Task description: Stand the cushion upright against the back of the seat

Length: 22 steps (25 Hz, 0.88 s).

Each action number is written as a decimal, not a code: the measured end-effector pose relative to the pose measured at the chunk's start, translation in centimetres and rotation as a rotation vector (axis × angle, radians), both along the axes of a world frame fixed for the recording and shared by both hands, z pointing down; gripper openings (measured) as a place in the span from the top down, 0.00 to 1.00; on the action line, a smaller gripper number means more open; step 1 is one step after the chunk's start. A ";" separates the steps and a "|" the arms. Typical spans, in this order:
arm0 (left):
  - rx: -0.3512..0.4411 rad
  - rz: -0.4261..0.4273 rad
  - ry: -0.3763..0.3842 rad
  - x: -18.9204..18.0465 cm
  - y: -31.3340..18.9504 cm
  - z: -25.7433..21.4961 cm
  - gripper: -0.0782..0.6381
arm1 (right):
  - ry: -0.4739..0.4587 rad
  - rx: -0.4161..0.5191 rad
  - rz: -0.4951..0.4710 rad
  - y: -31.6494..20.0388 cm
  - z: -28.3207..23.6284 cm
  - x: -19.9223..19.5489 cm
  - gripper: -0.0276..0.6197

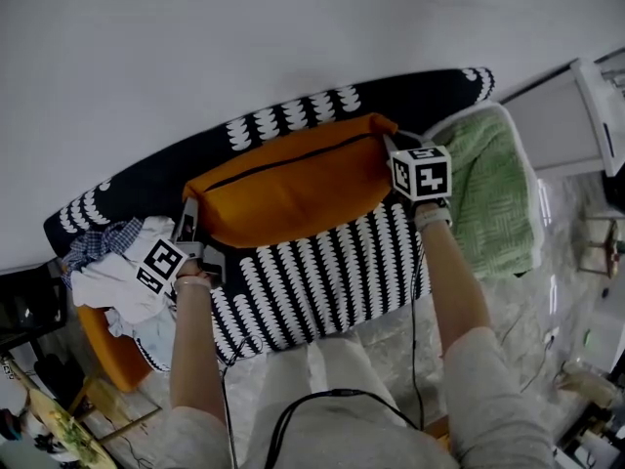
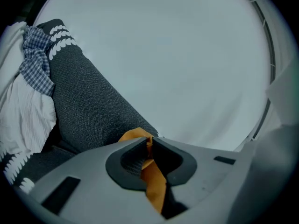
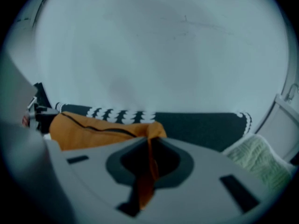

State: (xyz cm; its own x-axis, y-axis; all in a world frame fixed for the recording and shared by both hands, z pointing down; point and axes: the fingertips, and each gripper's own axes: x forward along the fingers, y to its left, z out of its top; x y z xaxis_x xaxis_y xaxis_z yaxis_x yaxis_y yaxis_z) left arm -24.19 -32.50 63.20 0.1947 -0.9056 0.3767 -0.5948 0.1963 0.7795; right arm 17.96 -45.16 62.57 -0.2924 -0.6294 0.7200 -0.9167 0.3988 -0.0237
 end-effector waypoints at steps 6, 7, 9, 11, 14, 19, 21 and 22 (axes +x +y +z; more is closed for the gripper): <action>0.017 -0.001 -0.010 -0.1 -0.4 0.5 0.81 | -0.031 0.006 0.014 -0.3 0.7 -0.1 0.90; 0.028 -0.006 -0.012 -0.1 -0.3 0.3 0.81 | -0.042 0.015 0.024 -0.3 0.6 -0.1 0.90; 0.054 -0.014 -0.023 -0.1 -0.2 -0.1 0.81 | -0.053 0.035 0.041 -0.3 0.3 0.2 0.90; 0.075 -0.015 -0.041 0.1 -0.1 -0.7 0.81 | -0.048 0.053 0.051 -0.2 0.1 0.4 0.90; 0.087 0.004 -0.094 0.3 -0.1 -1.3 0.81 | -0.034 0.079 0.069 -0.3 -0.2 0.6 0.90; 0.066 0.038 -0.208 0.8 0.0 -1.7 0.81 | -0.016 0.099 0.100 -0.2 -0.1 0.8 0.90; 0.059 0.046 -0.248 0.9 0.1 -1.9 0.81 | -0.018 0.096 0.110 -0.3 -0.1 1.0 0.90; 0.055 0.049 -0.269 0.8 0.2 -1.9 0.81 | -0.017 0.097 0.114 -0.4 -0.1 1.1 0.90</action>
